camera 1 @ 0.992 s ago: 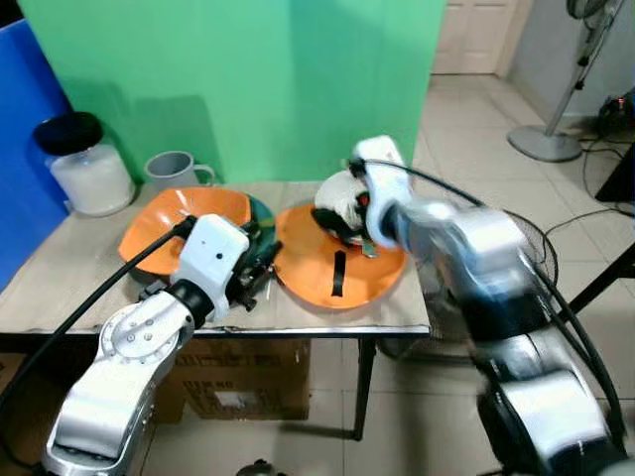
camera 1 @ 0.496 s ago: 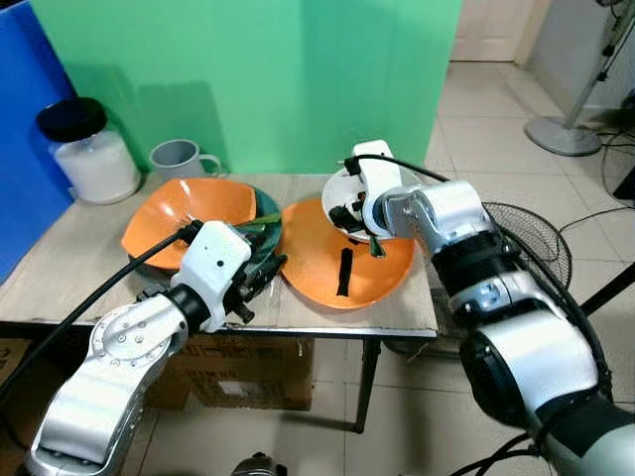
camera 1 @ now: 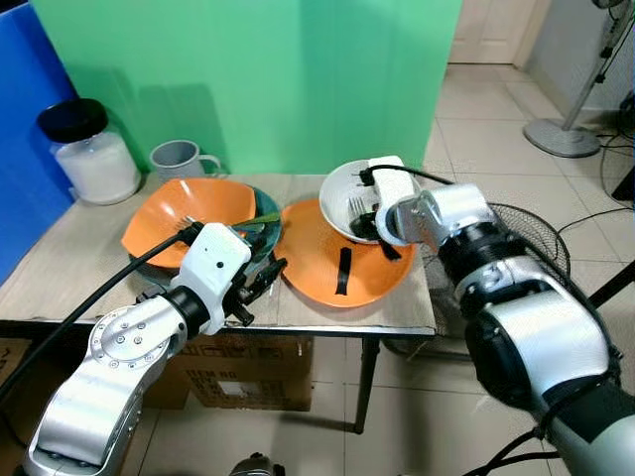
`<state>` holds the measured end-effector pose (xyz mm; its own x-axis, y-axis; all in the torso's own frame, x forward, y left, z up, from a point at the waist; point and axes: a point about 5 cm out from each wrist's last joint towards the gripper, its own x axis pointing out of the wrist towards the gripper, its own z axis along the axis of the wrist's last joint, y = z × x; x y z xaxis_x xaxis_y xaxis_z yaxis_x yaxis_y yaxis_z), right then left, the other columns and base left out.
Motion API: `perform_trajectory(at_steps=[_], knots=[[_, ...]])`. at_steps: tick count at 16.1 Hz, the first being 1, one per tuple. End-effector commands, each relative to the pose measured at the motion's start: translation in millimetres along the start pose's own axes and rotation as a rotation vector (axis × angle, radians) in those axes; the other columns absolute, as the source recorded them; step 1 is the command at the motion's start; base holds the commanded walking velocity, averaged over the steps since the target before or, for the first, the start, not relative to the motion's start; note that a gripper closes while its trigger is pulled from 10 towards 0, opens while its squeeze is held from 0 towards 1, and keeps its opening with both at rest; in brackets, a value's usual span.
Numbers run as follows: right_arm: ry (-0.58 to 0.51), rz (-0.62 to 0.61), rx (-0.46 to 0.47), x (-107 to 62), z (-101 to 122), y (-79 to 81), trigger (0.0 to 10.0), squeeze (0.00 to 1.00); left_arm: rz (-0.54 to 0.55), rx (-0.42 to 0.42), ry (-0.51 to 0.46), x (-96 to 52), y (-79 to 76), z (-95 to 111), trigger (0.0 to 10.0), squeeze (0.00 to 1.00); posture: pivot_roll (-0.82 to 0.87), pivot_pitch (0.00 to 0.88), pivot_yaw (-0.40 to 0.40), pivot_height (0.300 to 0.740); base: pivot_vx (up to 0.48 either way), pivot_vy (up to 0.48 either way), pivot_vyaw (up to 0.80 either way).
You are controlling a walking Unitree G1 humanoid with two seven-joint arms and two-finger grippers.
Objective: Setting the table
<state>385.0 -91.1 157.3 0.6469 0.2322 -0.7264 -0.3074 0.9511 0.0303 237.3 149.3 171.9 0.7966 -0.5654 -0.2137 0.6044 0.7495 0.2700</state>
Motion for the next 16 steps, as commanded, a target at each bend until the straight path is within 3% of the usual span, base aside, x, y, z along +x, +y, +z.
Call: perform_trajectory(at_steps=[1, 16], knots=[[-0.012, 0.006, 0.008, -2.4, 5.6, -1.3, 0.0, 0.0, -0.014, 0.009, -0.001, -1.2, -1.1, 2.6, 10.0, 0.0, 0.1, 0.0, 0.05, 0.74, 0.0, 0.0, 0.0], [-0.01, 0.055, -0.037, -2.4, 9.3, 0.9, 0.0, 0.0, -0.017, 0.008, -0.015, 4.7, -4.6, 5.0, 10.0, 0.0, 0.09, 0.0, 0.048, 0.74, 0.0, 0.0, 0.0]])
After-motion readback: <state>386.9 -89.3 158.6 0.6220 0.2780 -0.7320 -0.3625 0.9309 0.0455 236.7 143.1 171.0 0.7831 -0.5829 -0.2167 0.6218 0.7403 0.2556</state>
